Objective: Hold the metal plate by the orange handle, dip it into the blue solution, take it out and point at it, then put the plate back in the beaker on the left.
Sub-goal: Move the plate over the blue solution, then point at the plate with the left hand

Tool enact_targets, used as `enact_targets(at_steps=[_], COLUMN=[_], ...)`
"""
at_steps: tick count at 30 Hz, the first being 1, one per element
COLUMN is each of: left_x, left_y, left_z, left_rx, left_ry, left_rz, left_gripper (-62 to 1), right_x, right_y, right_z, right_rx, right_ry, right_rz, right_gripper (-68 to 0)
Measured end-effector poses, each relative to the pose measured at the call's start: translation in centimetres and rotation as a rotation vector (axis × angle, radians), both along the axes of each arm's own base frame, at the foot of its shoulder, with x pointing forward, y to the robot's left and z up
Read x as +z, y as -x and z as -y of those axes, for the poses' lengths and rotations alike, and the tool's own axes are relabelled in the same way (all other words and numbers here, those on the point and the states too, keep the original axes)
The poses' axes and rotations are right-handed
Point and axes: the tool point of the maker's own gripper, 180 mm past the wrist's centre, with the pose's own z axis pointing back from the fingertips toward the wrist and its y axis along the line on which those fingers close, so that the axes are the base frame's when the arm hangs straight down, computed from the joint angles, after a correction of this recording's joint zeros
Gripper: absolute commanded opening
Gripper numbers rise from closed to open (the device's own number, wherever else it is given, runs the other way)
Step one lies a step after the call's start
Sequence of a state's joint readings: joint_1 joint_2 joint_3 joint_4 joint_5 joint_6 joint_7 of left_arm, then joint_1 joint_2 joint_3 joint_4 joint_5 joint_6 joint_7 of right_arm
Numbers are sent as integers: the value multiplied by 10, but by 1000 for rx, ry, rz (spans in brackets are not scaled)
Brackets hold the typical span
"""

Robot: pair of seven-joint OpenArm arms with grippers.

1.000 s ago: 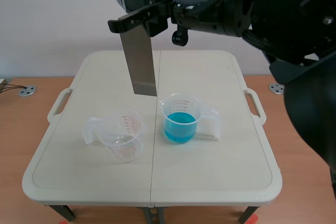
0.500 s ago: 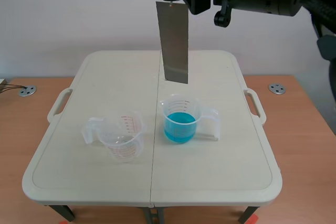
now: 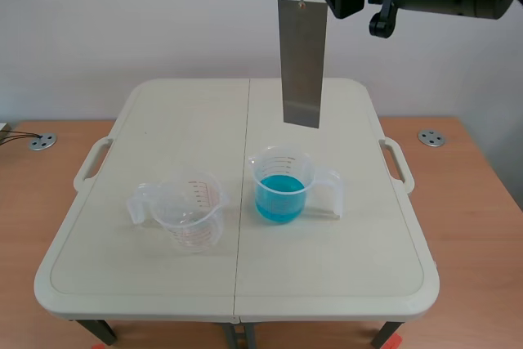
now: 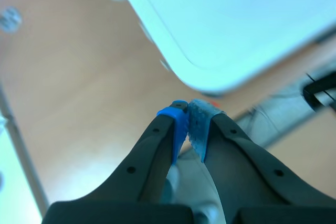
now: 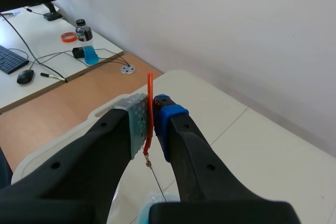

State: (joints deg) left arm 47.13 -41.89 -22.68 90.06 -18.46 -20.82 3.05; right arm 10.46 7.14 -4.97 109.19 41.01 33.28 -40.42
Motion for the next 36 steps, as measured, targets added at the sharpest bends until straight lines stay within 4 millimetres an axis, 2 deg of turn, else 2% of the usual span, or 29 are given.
enact_targets(at_steps=[4,13,26,36], left_x=[26,56,42,27], left_y=[-43,-101,-147,-157], left_z=[-6,35,106,164], left_rx=[7,-145,-307,-471], left_ry=[-3,74,199,255], left_rz=[129,253,250,192], left_gripper=[-580,-580,-582,-582], right_x=[0,-19,-16,-17], right_y=[-1,-5,-5,-5], right_z=[2,2,1,1], right_rx=[-4,15,16,16], right_ry=[0,1,-10,-7], right_rz=[2,-45,-35,-37], right_gripper=[-662,-662,-662,-662])
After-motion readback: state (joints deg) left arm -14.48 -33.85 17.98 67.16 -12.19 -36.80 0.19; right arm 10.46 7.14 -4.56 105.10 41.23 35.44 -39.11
